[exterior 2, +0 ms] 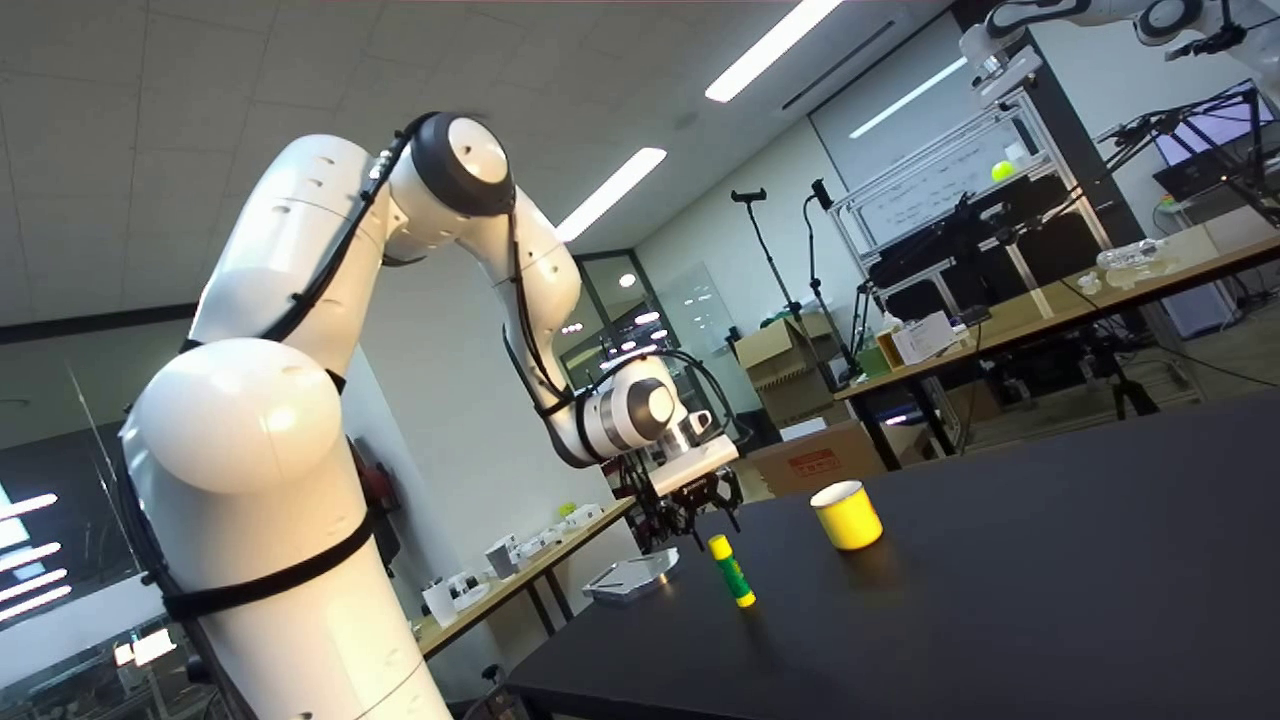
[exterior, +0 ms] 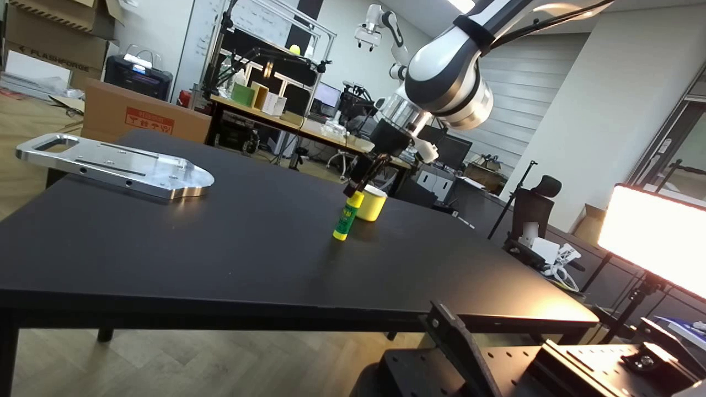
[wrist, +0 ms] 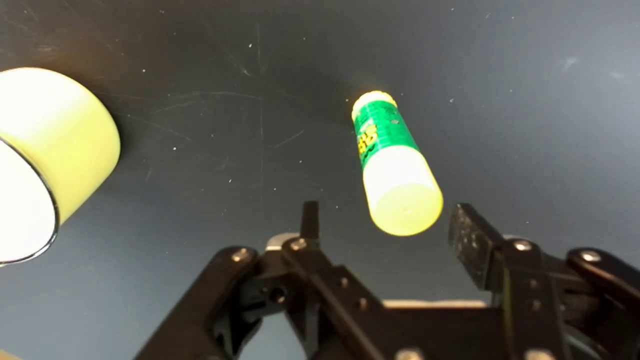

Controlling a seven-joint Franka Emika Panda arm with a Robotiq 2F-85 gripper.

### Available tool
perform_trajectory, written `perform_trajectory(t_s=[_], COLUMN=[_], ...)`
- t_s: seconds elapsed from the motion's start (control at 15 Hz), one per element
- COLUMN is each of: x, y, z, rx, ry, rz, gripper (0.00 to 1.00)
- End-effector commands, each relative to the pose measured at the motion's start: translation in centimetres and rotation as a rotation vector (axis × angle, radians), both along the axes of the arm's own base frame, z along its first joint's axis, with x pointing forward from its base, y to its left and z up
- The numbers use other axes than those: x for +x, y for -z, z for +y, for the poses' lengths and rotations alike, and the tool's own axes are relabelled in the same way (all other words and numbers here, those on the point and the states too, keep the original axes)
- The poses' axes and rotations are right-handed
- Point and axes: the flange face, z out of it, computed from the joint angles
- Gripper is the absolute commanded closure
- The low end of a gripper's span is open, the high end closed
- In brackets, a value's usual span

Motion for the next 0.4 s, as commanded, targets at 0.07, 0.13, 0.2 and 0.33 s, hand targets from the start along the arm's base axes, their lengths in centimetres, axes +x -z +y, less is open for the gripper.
perform_trajectory(t_s=[0.07, 0.13, 0.2, 0.33], x=[0.0, 0.4, 0.4, 0.6], y=[-4.0, -2.0, -2.7, -3.5], z=[-1.0, -0.4, -0.6, -0.9], rx=[-0.010, -0.007, -0.011, -0.016], ry=[0.029, 0.007, 0.009, 0.012], rz=[0.056, 0.023, 0.038, 0.044], gripper=[0.00, 0.11, 0.05, 0.00])
